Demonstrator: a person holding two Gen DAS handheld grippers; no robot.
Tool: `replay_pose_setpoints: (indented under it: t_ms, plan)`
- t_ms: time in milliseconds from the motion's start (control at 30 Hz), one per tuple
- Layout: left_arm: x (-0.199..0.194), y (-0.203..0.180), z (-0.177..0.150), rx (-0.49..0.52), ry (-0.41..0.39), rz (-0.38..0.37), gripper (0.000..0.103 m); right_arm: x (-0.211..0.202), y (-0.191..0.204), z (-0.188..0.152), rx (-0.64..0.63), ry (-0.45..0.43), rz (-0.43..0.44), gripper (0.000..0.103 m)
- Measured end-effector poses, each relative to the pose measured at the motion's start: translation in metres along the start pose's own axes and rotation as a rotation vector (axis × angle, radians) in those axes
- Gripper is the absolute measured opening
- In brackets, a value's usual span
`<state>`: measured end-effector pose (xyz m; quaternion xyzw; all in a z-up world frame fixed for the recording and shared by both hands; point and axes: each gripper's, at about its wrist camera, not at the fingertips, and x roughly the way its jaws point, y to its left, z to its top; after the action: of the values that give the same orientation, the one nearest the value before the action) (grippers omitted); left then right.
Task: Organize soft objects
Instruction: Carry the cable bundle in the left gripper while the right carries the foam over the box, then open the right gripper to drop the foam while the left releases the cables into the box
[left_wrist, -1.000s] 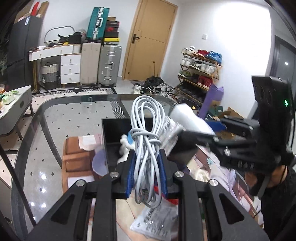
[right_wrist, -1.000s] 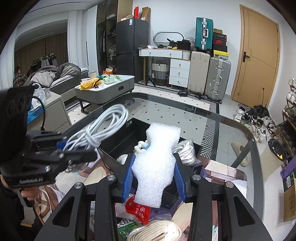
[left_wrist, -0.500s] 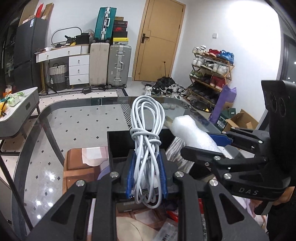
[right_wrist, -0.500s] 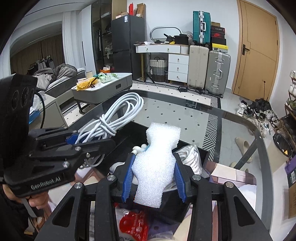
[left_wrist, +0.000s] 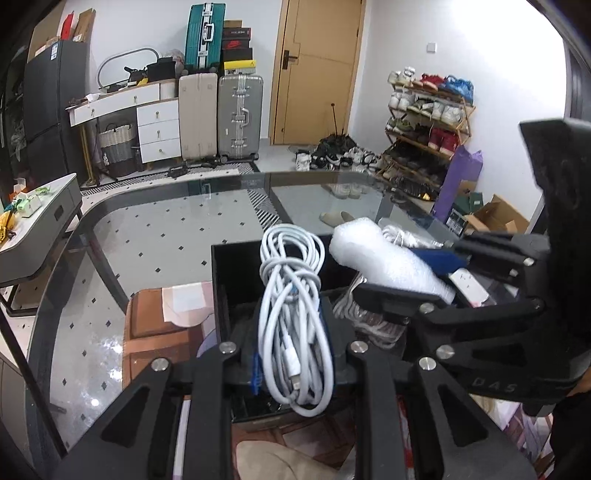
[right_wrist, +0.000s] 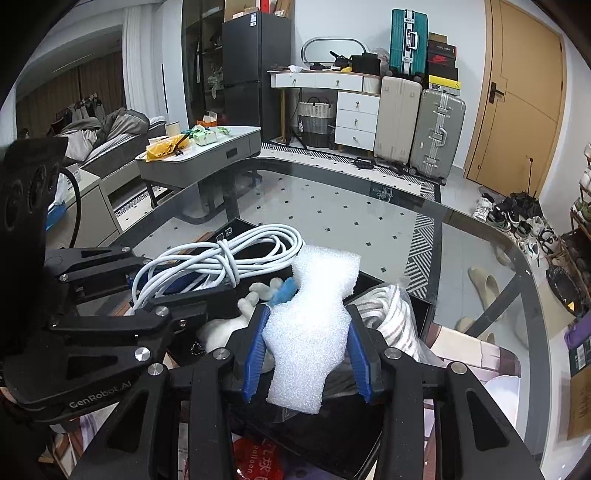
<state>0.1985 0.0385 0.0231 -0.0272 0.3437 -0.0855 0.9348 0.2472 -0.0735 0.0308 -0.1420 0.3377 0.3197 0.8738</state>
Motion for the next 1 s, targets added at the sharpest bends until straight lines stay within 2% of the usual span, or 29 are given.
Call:
replay_pose_setpoints:
  t_ms: [100,233,267,300,333,467,567,633,733,833,1000]
  plan:
    - [-0.001,-0.004,-0.001,0.022,0.005,0.017,0.027,-0.008,-0.001,-0.002,-0.010,-0.025,-0.013,0.055]
    - [-0.003,-0.007,-0.004,0.030,0.013,0.015,0.046,-0.022,-0.006,-0.003,-0.005,-0.056,-0.031,0.065]
    - [-0.004,-0.006,-0.005,0.029,0.014,0.013,0.049,-0.026,-0.009,-0.004,-0.002,-0.065,-0.037,0.071]
    - [-0.005,-0.006,-0.007,0.031,0.016,0.011,0.056,-0.031,-0.012,-0.006,0.004,-0.076,-0.050,0.075]
    - [-0.006,-0.009,-0.008,0.040,0.020,0.016,0.058,-0.035,-0.015,-0.007,0.011,-0.086,-0.056,0.085]
    - [-0.009,-0.013,-0.009,0.022,0.023,0.010,0.062,-0.049,-0.026,-0.013,0.028,-0.107,-0.070,0.087]
    - [-0.013,-0.014,-0.009,0.002,0.038,-0.024,0.070,-0.057,-0.029,-0.017,0.034,-0.112,-0.074,0.092]
    - [-0.019,-0.017,-0.011,0.008,0.029,-0.021,0.086,-0.062,-0.031,-0.020,0.037,-0.120,-0.079,0.093]
    - [-0.029,-0.019,-0.012,0.002,-0.008,-0.010,0.099,-0.072,-0.033,-0.025,0.052,-0.137,-0.088,0.100]
    - [-0.043,-0.017,-0.014,-0.017,-0.047,0.008,0.103,-0.083,-0.037,-0.030,0.093,-0.149,-0.086,0.102]
    - [-0.061,-0.008,-0.022,-0.038,-0.082,0.039,0.103,-0.106,-0.041,-0.041,0.143,-0.156,-0.093,0.102]
